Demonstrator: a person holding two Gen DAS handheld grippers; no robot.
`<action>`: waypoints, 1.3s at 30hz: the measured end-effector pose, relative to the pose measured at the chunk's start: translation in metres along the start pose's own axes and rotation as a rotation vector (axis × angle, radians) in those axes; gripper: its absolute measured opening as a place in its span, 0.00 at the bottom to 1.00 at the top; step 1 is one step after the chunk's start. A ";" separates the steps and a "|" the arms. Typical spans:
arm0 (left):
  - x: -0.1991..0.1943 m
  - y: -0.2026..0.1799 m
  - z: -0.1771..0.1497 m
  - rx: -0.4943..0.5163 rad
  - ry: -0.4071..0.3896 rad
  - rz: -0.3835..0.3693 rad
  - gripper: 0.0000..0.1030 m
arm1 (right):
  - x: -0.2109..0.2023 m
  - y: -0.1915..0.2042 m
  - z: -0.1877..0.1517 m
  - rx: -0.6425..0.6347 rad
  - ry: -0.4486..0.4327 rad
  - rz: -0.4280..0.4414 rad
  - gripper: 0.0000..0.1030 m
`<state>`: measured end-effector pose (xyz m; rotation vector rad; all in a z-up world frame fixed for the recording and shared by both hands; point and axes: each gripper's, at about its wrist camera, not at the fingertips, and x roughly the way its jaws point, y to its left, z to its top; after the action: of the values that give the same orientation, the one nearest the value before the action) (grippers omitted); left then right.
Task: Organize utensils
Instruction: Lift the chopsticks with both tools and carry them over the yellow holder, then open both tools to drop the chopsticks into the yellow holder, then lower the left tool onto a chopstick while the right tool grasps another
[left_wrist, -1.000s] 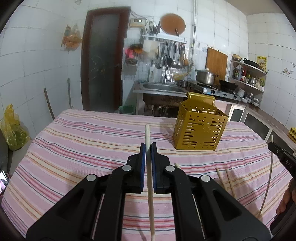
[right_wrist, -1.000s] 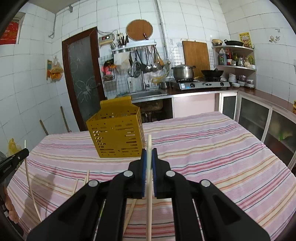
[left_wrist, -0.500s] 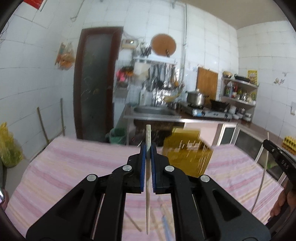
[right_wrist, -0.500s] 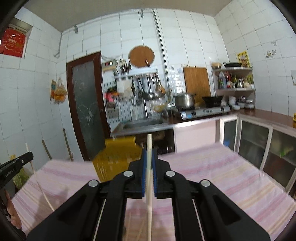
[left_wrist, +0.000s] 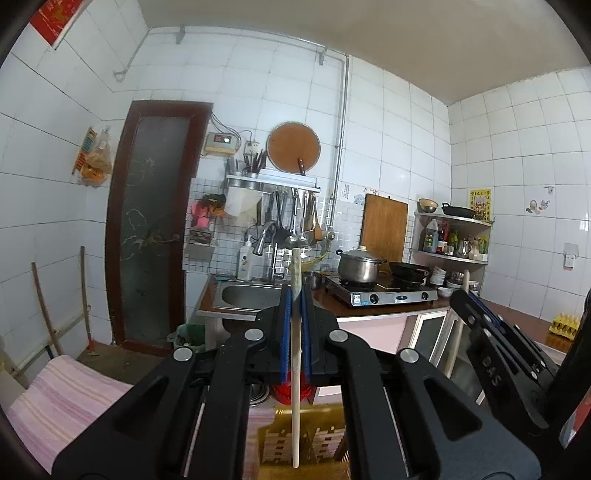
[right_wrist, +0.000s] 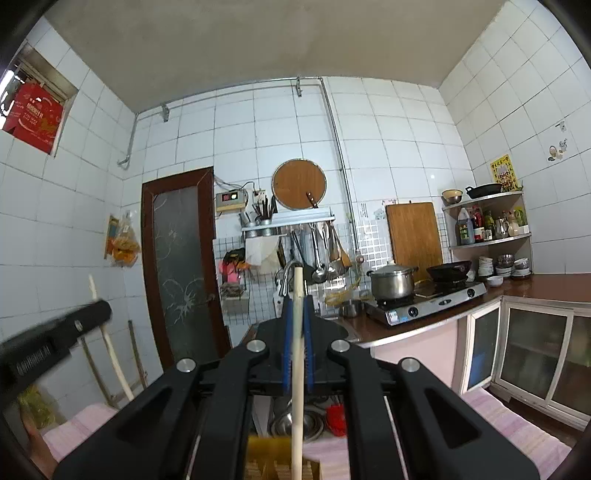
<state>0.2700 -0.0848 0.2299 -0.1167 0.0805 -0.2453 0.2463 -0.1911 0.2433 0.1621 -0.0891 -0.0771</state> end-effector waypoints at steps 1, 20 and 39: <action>0.008 -0.001 -0.004 0.006 0.001 0.003 0.04 | 0.008 0.002 -0.002 -0.003 -0.006 -0.001 0.06; 0.054 0.031 -0.078 0.055 0.109 0.104 0.77 | 0.054 -0.011 -0.083 -0.043 0.169 0.009 0.65; -0.078 0.087 -0.130 -0.028 0.403 0.159 0.95 | -0.081 -0.033 -0.147 -0.088 0.609 -0.102 0.75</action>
<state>0.2031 0.0044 0.0958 -0.0868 0.4923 -0.1059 0.1777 -0.1938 0.0864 0.0966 0.5302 -0.1302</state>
